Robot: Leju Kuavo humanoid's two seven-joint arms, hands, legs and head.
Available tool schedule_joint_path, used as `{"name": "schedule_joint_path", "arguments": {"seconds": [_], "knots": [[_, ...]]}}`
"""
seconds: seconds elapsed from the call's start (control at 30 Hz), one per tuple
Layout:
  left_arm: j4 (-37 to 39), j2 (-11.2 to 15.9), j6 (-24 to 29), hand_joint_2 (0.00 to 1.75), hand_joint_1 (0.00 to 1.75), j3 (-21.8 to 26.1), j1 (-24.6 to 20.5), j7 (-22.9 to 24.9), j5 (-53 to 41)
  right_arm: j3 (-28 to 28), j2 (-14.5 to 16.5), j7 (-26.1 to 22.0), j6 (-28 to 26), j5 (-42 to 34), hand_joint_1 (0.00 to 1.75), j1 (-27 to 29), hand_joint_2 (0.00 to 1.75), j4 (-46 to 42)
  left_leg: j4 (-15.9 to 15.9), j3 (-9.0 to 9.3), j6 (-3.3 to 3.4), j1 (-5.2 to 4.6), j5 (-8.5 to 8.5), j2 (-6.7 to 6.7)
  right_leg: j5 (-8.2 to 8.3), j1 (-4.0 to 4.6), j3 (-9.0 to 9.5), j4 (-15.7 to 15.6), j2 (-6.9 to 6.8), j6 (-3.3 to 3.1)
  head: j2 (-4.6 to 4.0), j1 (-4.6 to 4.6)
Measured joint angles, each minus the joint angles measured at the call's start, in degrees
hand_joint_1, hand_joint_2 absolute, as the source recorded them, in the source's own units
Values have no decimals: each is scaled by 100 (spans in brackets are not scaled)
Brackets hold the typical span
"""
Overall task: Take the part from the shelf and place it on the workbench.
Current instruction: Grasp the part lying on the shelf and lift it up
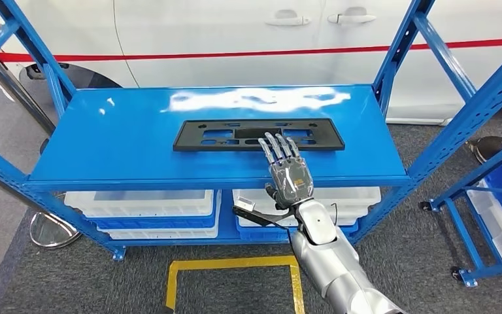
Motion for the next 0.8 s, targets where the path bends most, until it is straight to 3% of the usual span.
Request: {"name": "schedule_joint_path", "arguments": {"seconds": [0.1,0.13,0.17,0.23,0.3,0.37,0.47,0.53,0.6,0.63,0.67,0.7,0.73,0.8], "knots": [[0,4,4,0,0,0,8,0,5,13,-5,5,2,-32,0,54,175,6,4,56,32,-2,-57,0,-357,-43,-591,1019,-1,57,-1,2],[1,7,4,0,0,0,17,2,7,15,-8,5,2,-36,0,79,175,10,21,73,30,-1,-90,-4,-327,-60,-720,1159,-3,77,-1,2],[1,10,4,0,0,0,27,3,8,16,-10,5,2,-39,0,93,175,12,46,94,19,2,-128,-8,-182,-78,-745,1091,-5,93,-1,3],[2,14,4,0,0,0,39,8,8,26,-10,14,1,-32,0,89,175,14,119,146,-20,15,-232,-13,263,-109,-515,457,-12,112,-1,3],[2,16,1,0,0,0,26,13,5,63,-9,52,2,6,0,59,175,36,204,157,-90,5,-332,-18,462,-100,-276,-85,-8,81,-1,3],[1,18,-6,0,0,0,7,18,1,116,-9,110,2,59,0,31,175,80,229,149,-157,-8,-383,-20,409,-69,-231,-182,5,6,-1,2],[0,22,-13,0,0,0,-12,23,-2,197,0,180,1,116,0,-14,175,139,334,145,-240,11,-497,-12,363,-93,-165,-217,14,-111,0,-3],[0,26,-14,0,0,0,-24,24,-3,246,12,202,1,138,0,-50,175,169,870,-119,-295,26,-733,-7,326,-107,-87,-246,3,-169,-1,-5],[0,27,-17,0,0,0,-24,24,-4,287,16,222,2,127,0,-67,175,205,1652,-592,-326,36,-987,-6,277,-101,-35,-251,-4,-194,-1,-7],[1,27,-20,0,0,0,-15,24,-5,309,16,235,2,109,0,-67,175,222,1887,-776,-328,37,-992,-6,247,-97,-3,-251,-1,-196,-1,-8],[1,27,-23,0,0,0,-5,24,-5,327,16,249,2,84,0,-65,175,235,1903,-854,-318,37,-879,-6,217,-93,37,-250,6,-194,-1,-7],[1,27,-26,0,0,0,2,24,-6,344,17,258,2,43,0,-65,175,242,1681,-810,-297,35,-649,-6,181,-87,91,-251,13,-189,0,-7],[1,27,-27,0,0,0,7,24,-5,356,23,257,2,-18,0,-65,175,240,1279,-671,-264,30,-353,-6,141,-81,154,-252,19,-181,0,-7],[1,34,-24,0,0,0,8,26,-3,365,40,226,2,-179,0,-70,175,221,555,-374,-183,-3,3,-7,75,-69,238,-264,25,-148,0,-5]]}}
